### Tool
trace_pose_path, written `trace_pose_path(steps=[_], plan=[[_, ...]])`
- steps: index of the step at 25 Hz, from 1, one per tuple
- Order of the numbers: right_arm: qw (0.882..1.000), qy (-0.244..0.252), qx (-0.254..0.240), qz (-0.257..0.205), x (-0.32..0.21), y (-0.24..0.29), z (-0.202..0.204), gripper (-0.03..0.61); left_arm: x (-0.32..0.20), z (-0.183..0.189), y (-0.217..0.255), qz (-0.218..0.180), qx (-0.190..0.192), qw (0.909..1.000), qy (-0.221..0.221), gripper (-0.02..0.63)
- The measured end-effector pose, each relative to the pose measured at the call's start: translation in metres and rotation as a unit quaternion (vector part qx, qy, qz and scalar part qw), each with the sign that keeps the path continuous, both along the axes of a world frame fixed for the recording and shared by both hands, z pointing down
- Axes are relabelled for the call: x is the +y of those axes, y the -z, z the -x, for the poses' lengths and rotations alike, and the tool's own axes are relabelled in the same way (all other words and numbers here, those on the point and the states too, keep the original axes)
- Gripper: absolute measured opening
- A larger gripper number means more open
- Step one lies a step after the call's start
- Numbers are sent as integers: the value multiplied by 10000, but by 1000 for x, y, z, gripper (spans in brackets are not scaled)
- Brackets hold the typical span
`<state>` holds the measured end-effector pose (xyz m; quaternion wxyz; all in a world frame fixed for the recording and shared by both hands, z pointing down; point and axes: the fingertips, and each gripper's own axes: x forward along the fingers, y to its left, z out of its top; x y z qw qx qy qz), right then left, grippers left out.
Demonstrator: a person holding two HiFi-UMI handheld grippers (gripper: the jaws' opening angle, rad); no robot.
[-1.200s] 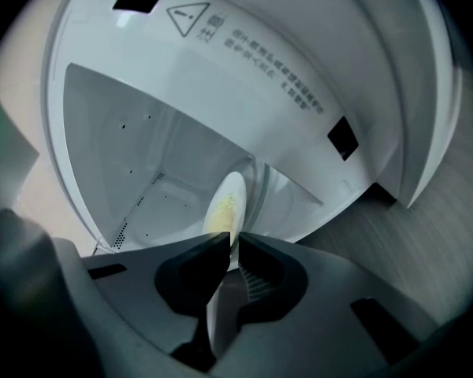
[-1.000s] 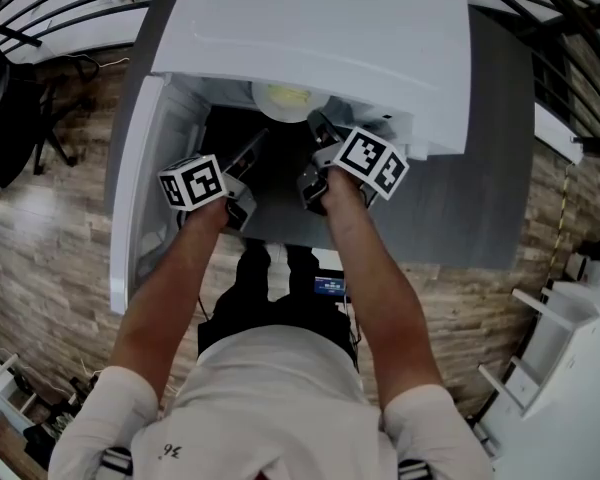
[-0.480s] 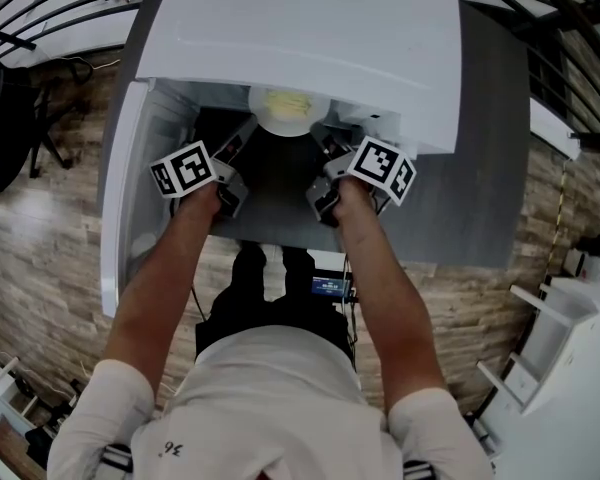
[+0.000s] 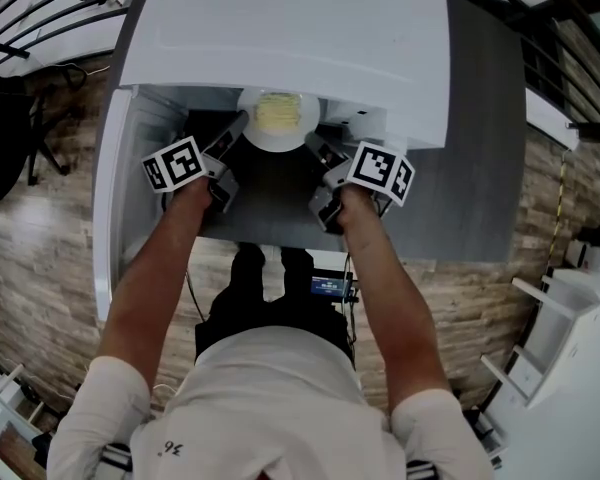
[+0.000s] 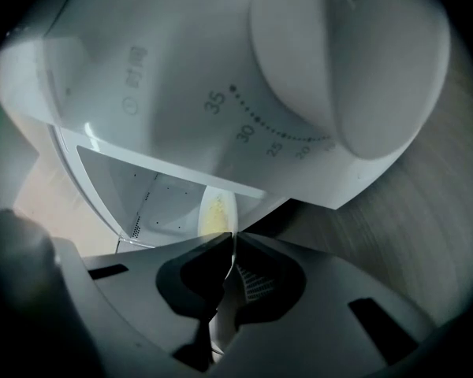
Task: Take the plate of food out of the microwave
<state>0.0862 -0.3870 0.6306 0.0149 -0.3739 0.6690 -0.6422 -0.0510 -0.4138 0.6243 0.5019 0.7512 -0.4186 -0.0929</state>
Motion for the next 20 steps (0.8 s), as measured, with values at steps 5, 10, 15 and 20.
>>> trace_pose_path(steps=[5, 10, 15, 20], plan=[[10000, 76, -23, 19, 1, -2, 0, 20, -1, -7, 0, -40, 197, 9996, -184, 128], [9999, 147, 16, -16, 2, 3, -4, 20, 3, -12, 3, 87, 229, 9993, -295, 49], [9998, 182, 61, -22, 2, 5, -4, 20, 6, -12, 10, 229, 385, 9983, -367, 40], [9996, 284, 57, -76, 5, 9, -7, 20, 12, -16, 16, 394, 526, 9968, -455, 34]])
